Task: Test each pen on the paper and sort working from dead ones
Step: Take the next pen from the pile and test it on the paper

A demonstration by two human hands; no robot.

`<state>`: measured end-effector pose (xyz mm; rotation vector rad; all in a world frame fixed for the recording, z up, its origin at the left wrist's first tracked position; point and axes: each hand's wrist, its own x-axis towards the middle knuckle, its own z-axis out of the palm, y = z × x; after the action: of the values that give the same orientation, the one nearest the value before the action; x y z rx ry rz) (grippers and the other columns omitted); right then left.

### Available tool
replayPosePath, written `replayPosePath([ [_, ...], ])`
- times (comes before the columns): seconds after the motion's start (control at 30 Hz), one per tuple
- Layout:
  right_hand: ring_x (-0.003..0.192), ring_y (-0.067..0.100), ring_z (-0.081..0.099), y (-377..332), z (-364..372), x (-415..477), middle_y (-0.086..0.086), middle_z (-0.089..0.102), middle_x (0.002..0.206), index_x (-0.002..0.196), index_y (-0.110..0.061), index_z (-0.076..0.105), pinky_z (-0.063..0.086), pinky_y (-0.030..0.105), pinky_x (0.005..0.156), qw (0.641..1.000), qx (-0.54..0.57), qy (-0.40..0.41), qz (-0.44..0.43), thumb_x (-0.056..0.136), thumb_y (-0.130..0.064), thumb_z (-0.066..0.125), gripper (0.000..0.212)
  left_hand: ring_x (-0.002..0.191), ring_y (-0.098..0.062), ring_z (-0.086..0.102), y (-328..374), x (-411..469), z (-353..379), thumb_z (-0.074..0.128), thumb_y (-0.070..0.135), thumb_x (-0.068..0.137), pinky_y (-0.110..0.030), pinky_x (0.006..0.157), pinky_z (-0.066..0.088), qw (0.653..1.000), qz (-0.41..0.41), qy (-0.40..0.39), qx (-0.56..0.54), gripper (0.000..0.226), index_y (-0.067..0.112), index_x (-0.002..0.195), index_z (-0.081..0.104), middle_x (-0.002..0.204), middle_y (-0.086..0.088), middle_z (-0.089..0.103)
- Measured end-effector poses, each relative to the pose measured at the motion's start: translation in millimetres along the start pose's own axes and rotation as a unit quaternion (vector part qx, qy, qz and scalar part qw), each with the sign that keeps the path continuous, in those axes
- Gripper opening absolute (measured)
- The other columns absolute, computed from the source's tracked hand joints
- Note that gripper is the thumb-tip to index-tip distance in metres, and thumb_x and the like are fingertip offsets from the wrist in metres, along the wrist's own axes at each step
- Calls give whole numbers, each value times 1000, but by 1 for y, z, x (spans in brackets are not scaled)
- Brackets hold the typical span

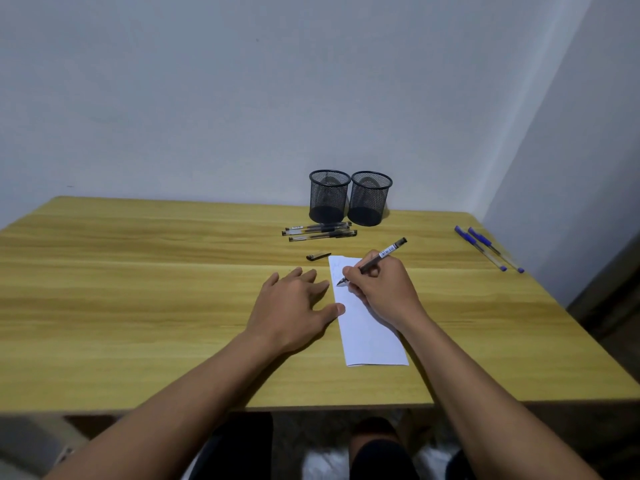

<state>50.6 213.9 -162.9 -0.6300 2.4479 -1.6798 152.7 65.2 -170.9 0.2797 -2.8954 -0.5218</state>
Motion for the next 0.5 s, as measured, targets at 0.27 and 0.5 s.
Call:
replayPosePath([
  [0.27,53,11,64,2,0,-1,5,71,63,78,-9,63,50,30,56,1000,-21,-5,0,91,-18,71,18,149,-16,25,-2,0,2,47,73,86,-49,122,18,1000,-6,-5,-3,69,33,141,52,157,4,37],
  [0.5,50,15,61,6,1,1,5,68,59,78,-12,61,50,36,55,999,-35,21,3,90,-20,70,17,149,-15,24,-4,1,3,47,73,85,-47,122,17,1000,-5,-5,-8,69,32,141,53,157,5,37],
])
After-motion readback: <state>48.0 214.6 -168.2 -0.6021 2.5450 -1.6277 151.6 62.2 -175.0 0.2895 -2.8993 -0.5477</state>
